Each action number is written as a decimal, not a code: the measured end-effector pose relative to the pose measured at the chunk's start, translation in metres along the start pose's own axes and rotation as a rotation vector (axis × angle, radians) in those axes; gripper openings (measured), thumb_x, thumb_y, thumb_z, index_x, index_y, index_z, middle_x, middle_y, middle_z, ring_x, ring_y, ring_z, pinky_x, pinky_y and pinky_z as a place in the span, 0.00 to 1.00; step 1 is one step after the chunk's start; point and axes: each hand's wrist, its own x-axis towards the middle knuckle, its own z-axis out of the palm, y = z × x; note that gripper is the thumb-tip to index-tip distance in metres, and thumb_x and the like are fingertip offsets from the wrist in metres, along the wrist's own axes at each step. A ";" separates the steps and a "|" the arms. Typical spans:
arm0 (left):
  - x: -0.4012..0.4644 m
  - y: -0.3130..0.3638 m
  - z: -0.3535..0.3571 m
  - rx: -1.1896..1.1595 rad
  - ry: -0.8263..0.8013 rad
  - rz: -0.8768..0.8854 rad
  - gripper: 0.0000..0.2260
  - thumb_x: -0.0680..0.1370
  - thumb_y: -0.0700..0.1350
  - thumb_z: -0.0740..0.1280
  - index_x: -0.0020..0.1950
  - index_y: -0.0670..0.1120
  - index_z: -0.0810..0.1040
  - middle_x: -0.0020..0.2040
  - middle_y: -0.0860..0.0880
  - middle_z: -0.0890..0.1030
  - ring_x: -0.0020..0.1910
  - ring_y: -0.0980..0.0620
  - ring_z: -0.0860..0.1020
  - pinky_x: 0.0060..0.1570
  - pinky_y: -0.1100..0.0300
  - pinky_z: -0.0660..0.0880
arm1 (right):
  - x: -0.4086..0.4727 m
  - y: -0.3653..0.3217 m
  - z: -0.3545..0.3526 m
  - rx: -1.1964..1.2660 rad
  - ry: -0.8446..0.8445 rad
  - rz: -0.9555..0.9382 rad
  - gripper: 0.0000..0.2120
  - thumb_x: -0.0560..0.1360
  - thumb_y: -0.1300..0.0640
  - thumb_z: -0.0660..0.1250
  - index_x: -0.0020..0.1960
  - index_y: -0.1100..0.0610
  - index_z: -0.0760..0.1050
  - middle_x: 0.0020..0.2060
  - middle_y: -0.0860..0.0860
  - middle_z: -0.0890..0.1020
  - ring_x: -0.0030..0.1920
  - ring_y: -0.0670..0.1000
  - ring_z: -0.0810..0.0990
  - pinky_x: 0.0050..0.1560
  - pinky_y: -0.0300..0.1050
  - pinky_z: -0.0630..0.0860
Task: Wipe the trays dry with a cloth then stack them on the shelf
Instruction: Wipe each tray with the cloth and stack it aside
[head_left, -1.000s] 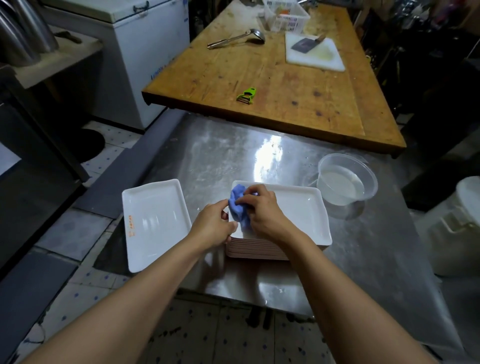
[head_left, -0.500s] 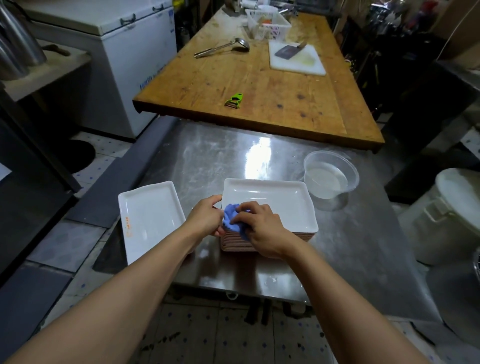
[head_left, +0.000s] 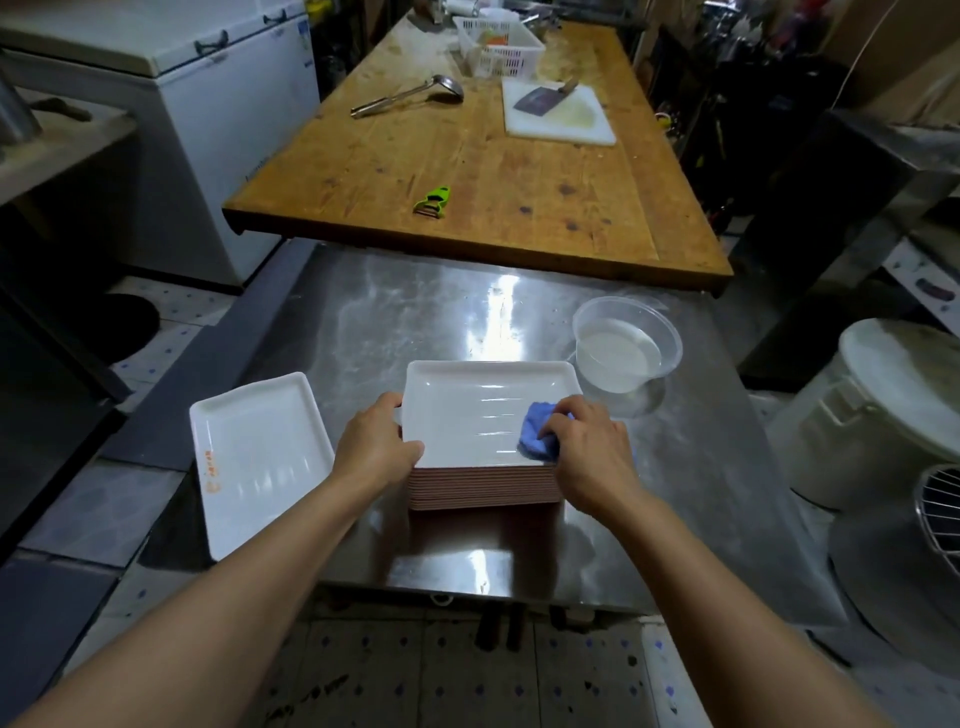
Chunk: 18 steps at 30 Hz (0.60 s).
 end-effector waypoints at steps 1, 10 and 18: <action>0.001 0.000 0.000 0.000 -0.004 -0.003 0.22 0.71 0.39 0.68 0.64 0.49 0.70 0.37 0.53 0.76 0.39 0.52 0.76 0.36 0.58 0.73 | 0.006 0.001 0.000 -0.018 0.014 0.005 0.15 0.71 0.66 0.62 0.56 0.56 0.75 0.61 0.51 0.70 0.59 0.54 0.69 0.54 0.44 0.65; 0.002 0.002 0.003 0.024 -0.005 -0.035 0.20 0.71 0.40 0.67 0.62 0.48 0.69 0.46 0.48 0.77 0.46 0.47 0.76 0.38 0.58 0.68 | 0.047 -0.018 0.018 0.016 0.005 -0.030 0.24 0.68 0.59 0.67 0.64 0.54 0.70 0.69 0.55 0.61 0.63 0.60 0.63 0.59 0.49 0.64; 0.002 0.005 0.002 0.058 -0.009 -0.054 0.20 0.70 0.38 0.67 0.61 0.47 0.68 0.50 0.43 0.80 0.48 0.42 0.78 0.38 0.58 0.69 | 0.029 -0.056 0.030 0.154 -0.079 -0.328 0.19 0.75 0.56 0.60 0.65 0.47 0.72 0.72 0.47 0.63 0.65 0.59 0.61 0.61 0.53 0.65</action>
